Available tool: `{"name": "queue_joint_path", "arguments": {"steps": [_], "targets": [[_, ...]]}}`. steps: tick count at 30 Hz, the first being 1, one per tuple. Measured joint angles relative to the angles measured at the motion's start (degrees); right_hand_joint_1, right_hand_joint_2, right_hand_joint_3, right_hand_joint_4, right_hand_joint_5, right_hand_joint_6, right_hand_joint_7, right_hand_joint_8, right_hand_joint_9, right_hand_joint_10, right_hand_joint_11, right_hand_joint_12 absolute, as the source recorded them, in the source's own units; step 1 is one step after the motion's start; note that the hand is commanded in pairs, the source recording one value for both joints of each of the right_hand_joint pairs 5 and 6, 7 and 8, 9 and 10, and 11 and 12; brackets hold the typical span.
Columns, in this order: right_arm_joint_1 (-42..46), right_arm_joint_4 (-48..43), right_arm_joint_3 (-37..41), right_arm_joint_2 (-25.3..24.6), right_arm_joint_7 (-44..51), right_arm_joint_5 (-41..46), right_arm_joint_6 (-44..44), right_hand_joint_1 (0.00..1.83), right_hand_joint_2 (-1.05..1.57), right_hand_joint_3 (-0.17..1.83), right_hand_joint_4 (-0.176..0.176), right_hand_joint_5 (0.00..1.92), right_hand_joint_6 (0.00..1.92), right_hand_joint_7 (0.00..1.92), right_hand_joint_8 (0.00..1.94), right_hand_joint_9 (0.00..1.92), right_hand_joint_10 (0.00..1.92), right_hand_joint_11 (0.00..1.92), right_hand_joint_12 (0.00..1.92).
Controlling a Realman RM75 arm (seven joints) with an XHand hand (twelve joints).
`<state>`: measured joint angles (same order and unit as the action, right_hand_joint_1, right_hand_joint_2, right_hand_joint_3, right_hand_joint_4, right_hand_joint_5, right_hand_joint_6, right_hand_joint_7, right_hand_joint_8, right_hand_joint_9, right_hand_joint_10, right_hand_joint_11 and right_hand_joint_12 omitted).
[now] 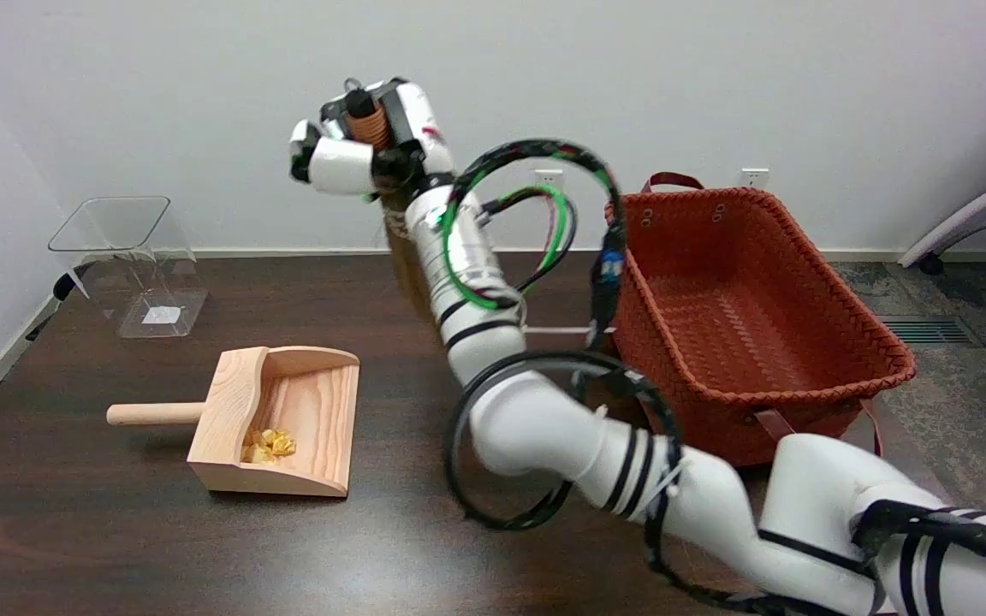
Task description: Place the broom in the basket.
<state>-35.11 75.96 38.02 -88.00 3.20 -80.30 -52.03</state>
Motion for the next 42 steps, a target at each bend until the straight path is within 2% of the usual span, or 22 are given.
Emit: {"name": "queue_joint_path", "arguments": {"steps": [21, 35, 42], "targets": [[-2.28, 15.92, 8.09, 21.09, 12.34, 12.64, 6.70, 1.17, 0.39, 1.46, 0.000, 1.92, 1.92, 1.92, 1.92, 1.92, 1.92, 1.92, 1.92], [-0.63, 19.82, 16.87, 32.92, 15.22, 18.56, 11.42, 1.17, 0.37, 1.47, 0.000, 1.92, 1.92, 1.92, 1.92, 1.92, 1.92, 1.92, 1.92], [2.08, 20.27, 21.09, 36.89, 14.85, 20.53, 12.70, 1.17, 0.36, 1.48, 0.000, 1.92, 1.92, 1.92, 1.92, 1.92, 1.92, 1.92, 1.92]]}}
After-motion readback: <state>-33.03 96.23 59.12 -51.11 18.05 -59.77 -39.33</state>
